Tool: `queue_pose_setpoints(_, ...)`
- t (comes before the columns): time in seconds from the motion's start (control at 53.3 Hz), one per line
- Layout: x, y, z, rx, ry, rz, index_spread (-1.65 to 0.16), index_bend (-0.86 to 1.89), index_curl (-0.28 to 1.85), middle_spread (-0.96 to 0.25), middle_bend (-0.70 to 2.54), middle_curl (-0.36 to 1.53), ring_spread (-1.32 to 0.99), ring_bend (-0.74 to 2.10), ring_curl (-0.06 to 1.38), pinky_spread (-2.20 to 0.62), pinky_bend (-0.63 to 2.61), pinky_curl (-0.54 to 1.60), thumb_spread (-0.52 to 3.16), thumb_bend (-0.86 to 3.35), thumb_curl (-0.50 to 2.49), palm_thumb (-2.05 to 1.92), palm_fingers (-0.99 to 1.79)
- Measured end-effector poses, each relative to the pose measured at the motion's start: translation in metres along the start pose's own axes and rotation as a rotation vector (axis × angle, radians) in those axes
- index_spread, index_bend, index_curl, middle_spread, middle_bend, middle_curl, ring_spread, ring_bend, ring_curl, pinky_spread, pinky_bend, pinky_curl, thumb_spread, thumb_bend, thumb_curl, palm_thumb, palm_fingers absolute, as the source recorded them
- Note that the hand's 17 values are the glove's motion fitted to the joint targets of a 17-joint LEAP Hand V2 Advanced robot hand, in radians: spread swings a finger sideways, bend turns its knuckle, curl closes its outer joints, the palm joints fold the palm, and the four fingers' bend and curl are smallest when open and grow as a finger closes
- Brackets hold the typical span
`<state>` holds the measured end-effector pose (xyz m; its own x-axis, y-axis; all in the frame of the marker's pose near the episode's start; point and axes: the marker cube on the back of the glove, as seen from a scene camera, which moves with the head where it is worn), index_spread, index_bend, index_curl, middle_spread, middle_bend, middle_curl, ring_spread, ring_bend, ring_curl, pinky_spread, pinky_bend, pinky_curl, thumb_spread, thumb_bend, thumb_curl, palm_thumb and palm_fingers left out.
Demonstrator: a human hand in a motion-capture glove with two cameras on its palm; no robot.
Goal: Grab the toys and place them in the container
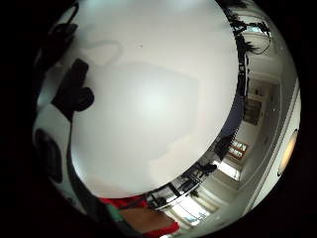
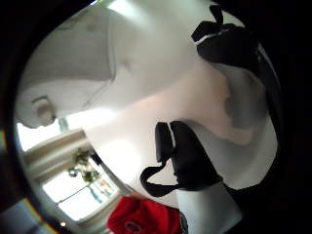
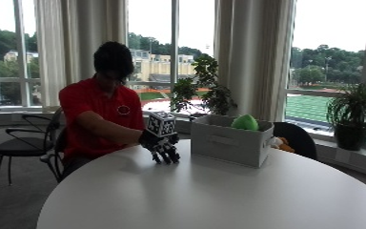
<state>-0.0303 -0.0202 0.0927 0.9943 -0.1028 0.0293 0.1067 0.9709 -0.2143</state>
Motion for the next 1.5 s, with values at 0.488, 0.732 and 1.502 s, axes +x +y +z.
queue_pose_setpoints(0.488, -0.001, 0.001, 0.000, 0.002, 0.000, 0.002, -0.47, 0.19, 0.44, -0.30, 0.18, 0.33, -0.50, 0.37, 0.33, -0.25, 0.88, 0.35, 1.29, -0.01, 0.31, 0.06, 0.38)
queue_pose_setpoints(0.732, -0.001, 0.000, 0.000, 0.002, -0.002, 0.001, -0.47, 0.19, 0.43, -0.30, 0.18, 0.33, -0.50, 0.37, 0.33, -0.25, 0.88, 0.35, 1.29, -0.01, 0.30, 0.06, 0.38)
queue_pose_setpoints(1.502, -0.015, 0.012, 0.009, -0.001, 0.002, -0.010, -0.47, 0.19, 0.43, -0.30, 0.18, 0.33, -0.50, 0.37, 0.33, -0.25, 0.87, 0.35, 1.29, -0.01, 0.30, 0.07, 0.38)
